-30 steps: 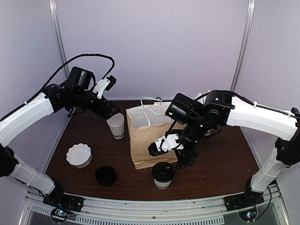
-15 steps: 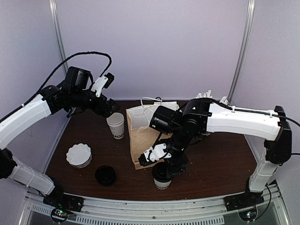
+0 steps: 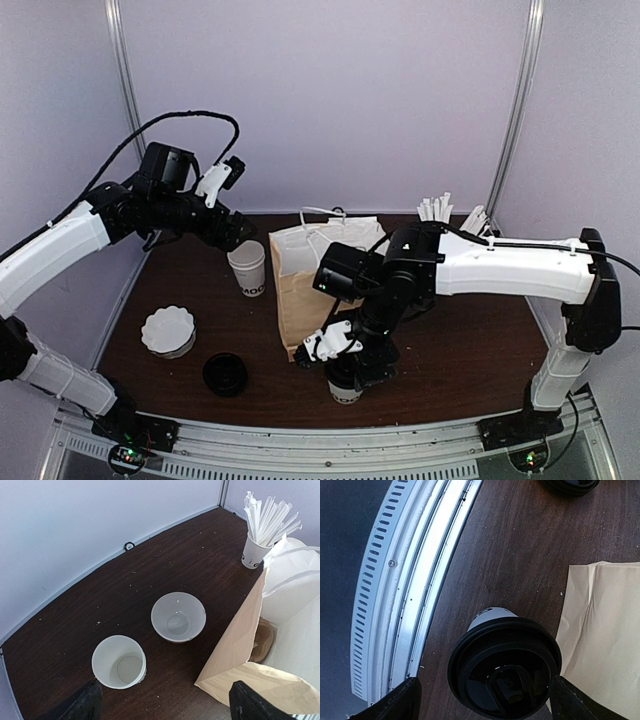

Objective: Pack the takeout coffee

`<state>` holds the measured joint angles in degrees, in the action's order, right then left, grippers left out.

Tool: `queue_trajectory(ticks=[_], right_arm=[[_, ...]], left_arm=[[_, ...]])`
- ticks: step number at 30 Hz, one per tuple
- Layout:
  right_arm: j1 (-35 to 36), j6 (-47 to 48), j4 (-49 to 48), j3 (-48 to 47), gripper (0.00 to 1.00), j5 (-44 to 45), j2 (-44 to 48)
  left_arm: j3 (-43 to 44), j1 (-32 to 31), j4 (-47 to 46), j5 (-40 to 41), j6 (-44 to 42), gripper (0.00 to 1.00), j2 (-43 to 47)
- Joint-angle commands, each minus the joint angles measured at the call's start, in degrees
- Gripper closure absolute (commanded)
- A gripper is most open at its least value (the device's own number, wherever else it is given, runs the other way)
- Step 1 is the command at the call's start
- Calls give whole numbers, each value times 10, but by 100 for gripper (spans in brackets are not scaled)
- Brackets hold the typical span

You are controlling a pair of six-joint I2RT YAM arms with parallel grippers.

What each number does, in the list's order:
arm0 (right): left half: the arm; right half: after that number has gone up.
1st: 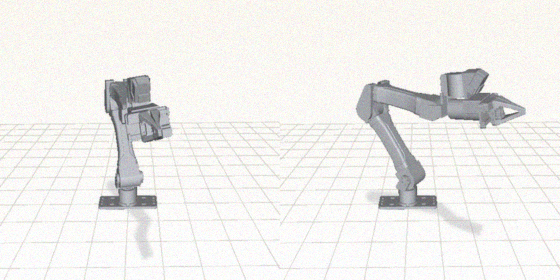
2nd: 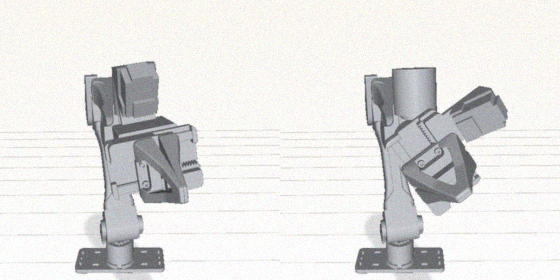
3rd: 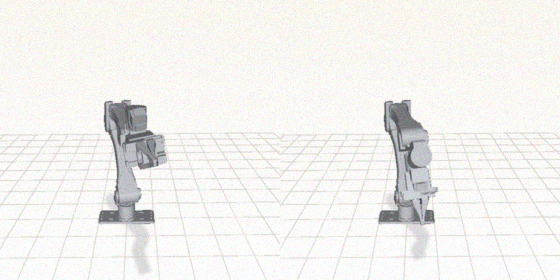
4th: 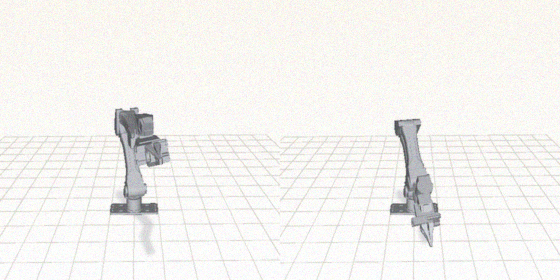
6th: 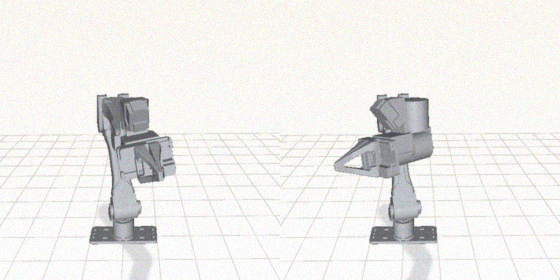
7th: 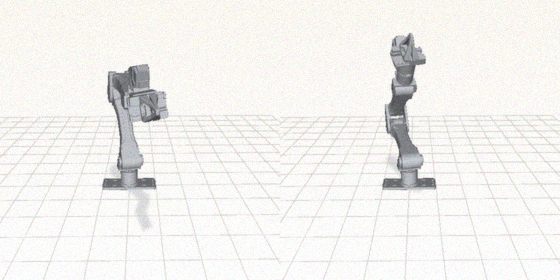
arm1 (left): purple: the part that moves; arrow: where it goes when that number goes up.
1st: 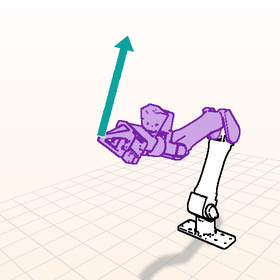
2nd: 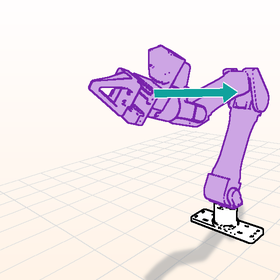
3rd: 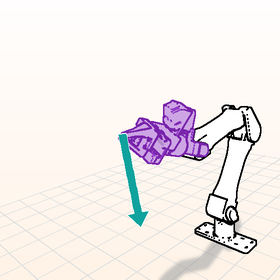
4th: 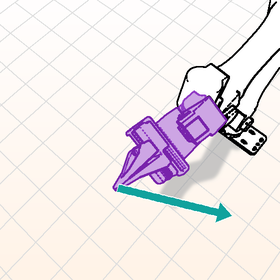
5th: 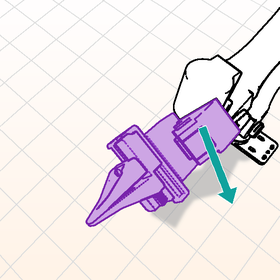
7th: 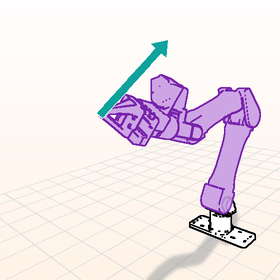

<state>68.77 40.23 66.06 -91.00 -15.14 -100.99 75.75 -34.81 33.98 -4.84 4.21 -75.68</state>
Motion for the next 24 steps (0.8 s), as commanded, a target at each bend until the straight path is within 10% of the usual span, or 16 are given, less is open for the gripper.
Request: queue_trajectory(ticks=[1,24], right_arm=[[3,-12,-13,-2,9,17,-8],[-12,-25,4,-37,11,22,-25]], left_arm=[[4,4,-19,-14,0,8,-4],[5,4,-15,-29,-3,8,-4]])
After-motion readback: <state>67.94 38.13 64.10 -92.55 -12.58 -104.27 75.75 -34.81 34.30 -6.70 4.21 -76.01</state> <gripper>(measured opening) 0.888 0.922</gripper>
